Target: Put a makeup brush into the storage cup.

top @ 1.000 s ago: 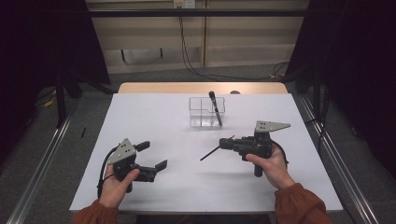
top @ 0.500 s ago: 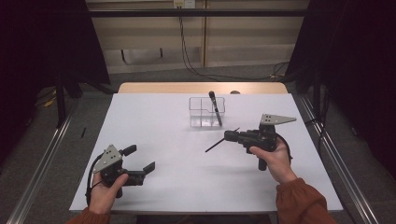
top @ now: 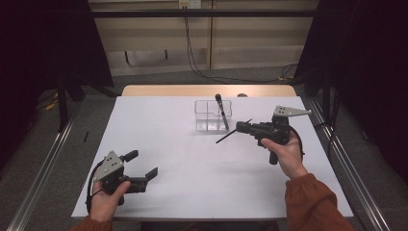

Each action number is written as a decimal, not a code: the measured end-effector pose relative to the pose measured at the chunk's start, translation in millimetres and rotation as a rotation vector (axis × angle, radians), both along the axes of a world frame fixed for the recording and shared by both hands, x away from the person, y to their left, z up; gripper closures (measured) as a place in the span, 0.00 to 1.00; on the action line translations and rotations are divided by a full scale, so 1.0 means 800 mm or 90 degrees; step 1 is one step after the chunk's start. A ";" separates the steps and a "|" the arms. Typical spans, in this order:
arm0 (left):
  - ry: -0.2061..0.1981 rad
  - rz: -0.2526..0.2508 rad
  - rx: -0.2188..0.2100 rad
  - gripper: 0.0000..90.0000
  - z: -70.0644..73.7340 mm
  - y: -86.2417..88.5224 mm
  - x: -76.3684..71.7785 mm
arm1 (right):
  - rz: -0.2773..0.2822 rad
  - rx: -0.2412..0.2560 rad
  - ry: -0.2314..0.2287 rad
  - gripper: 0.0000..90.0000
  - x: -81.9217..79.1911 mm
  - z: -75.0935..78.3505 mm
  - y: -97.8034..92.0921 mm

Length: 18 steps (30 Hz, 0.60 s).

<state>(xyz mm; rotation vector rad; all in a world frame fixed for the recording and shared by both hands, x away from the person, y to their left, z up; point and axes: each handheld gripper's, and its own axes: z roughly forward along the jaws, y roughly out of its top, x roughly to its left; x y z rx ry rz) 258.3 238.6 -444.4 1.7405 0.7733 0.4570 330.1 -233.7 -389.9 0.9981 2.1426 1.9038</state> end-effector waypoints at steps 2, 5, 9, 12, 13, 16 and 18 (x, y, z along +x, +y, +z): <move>0.004 0.004 -0.001 0.05 0.000 0.003 0.000 | -0.002 -0.004 -0.007 0.95 0.004 0.004 -0.004; 0.006 0.007 0.004 0.05 0.000 0.005 0.000 | -0.003 -0.013 -0.018 0.95 0.008 0.011 -0.008; 0.009 0.012 -0.006 0.04 0.001 0.006 -0.001 | -0.021 -0.020 -0.023 0.95 0.016 0.021 -0.016; 0.010 0.009 -0.002 0.04 0.001 0.006 -0.001 | -0.035 -0.022 -0.024 0.95 0.022 0.029 -0.021; 0.011 0.008 0.000 0.04 0.001 0.007 -0.002 | -0.039 -0.024 -0.025 0.95 0.025 0.033 -0.022; 0.013 0.004 0.010 0.04 0.002 0.007 -0.002 | -0.043 -0.033 -0.031 0.95 0.030 0.041 -0.023; 0.018 0.006 0.005 0.04 0.002 0.007 -0.004 | -0.046 -0.036 -0.037 0.95 0.032 0.045 -0.023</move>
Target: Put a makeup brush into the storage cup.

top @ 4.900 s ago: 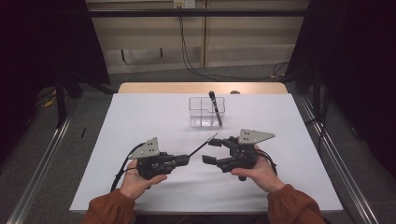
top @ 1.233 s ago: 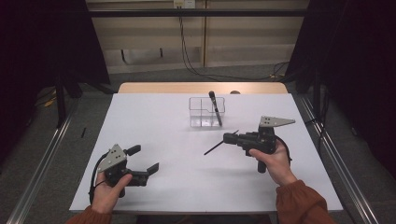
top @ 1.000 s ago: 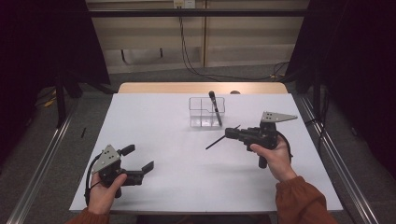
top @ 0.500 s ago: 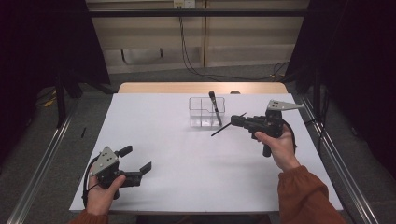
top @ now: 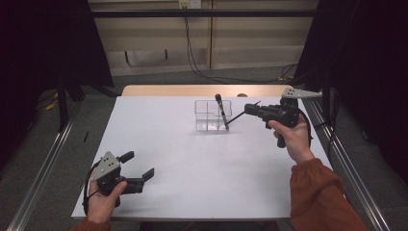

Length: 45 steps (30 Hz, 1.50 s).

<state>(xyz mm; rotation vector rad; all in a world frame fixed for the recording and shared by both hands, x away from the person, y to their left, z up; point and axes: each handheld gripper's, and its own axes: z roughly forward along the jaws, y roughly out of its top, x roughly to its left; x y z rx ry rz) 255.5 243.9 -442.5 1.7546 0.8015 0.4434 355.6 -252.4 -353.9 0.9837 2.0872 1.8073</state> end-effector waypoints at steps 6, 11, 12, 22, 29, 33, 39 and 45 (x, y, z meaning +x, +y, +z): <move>-0.005 -0.005 0.008 0.04 0.001 0.001 0.000 | -0.008 -0.010 -0.014 0.95 0.008 0.014 -0.001; -0.006 -0.009 0.012 0.04 0.001 -0.001 -0.001 | -0.020 -0.028 -0.014 0.95 0.019 0.021 0.004; -0.006 -0.008 0.012 0.04 0.001 -0.001 -0.001 | -0.022 -0.034 -0.015 0.95 0.021 0.022 0.005; -0.003 -0.003 0.012 0.04 0.001 0.002 0.001 | -0.043 -0.079 -0.015 0.95 0.041 0.034 0.016; -0.004 -0.004 0.012 0.04 0.001 0.001 0.000 | -0.055 -0.110 0.006 0.95 0.055 0.033 0.023; -0.005 -0.005 0.012 0.04 0.001 0.001 0.000 | -0.060 -0.128 0.019 0.95 0.062 0.034 0.029; -0.002 -0.003 0.014 0.04 0.001 0.001 0.001 | -0.062 -0.163 0.035 0.95 0.074 0.033 0.037; -0.003 -0.003 0.016 0.04 0.001 0.002 0.000 | -0.062 -0.188 0.062 0.95 0.085 0.031 0.042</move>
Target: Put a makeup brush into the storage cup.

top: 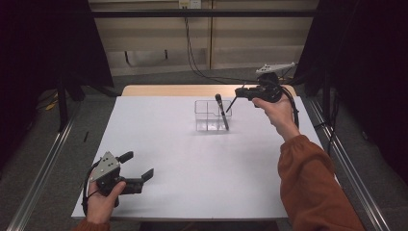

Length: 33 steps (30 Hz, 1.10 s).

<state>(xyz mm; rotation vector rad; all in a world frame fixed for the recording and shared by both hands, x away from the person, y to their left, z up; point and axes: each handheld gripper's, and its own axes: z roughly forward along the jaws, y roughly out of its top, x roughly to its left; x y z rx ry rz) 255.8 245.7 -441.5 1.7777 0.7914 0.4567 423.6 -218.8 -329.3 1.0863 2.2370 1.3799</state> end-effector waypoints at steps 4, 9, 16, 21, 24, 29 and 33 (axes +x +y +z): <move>-0.002 0.000 0.001 0.04 0.000 0.000 0.000 | 0.002 -0.007 0.014 0.95 0.006 -0.006 0.003; 0.001 -0.002 0.008 0.04 -0.001 -0.001 0.001 | 0.000 -0.013 0.030 0.95 0.013 -0.014 0.004; 0.002 -0.002 0.009 0.04 -0.001 -0.001 0.001 | 0.000 -0.015 0.044 0.95 0.021 -0.023 0.011; 0.000 -0.001 0.008 0.04 -0.002 -0.001 0.001 | 0.002 -0.017 0.055 0.95 0.023 -0.029 0.014; 0.000 -0.002 0.010 0.04 -0.002 -0.001 0.001 | 0.004 -0.018 0.059 0.95 0.024 -0.035 0.016; 0.000 0.000 0.010 0.04 -0.002 -0.001 0.001 | 0.004 -0.022 0.064 0.95 0.027 -0.039 0.020; -0.001 -0.002 0.009 0.04 -0.002 -0.001 0.001 | 0.001 -0.027 0.070 0.95 0.028 -0.043 0.023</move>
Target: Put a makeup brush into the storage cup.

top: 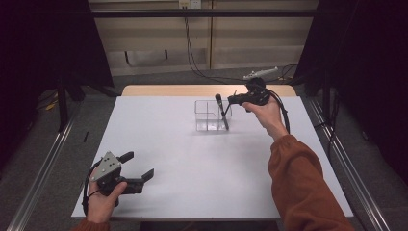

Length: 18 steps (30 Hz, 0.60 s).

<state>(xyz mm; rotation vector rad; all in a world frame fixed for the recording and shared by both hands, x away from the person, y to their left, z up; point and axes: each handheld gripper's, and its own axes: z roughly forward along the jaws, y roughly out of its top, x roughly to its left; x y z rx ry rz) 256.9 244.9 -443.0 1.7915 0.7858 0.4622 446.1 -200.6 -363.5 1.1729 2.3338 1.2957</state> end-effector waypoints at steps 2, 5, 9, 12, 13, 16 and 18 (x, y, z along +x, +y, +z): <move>-0.002 0.001 0.001 0.04 0.000 0.000 0.000 | -0.001 -0.001 0.002 0.95 0.001 -0.002 0.001; -0.001 0.001 0.002 0.04 0.000 0.000 0.000 | -0.002 -0.003 0.001 0.95 0.002 -0.005 0.001; 0.000 0.003 0.002 0.04 0.000 0.000 0.000 | -0.002 -0.005 0.000 0.95 0.002 -0.008 0.002; -0.001 0.001 0.002 0.04 0.000 0.000 0.000 | -0.001 -0.006 0.002 0.95 0.003 -0.012 0.004; -0.001 0.001 0.002 0.04 0.000 0.000 0.000 | 0.000 -0.005 0.002 0.95 0.003 -0.013 0.004; -0.002 0.003 0.001 0.04 0.000 0.000 0.000 | -0.001 -0.011 0.005 0.95 0.004 -0.016 0.005; -0.002 0.001 0.004 0.04 0.000 0.000 0.000 | 0.001 -0.013 0.004 0.95 0.004 -0.017 0.006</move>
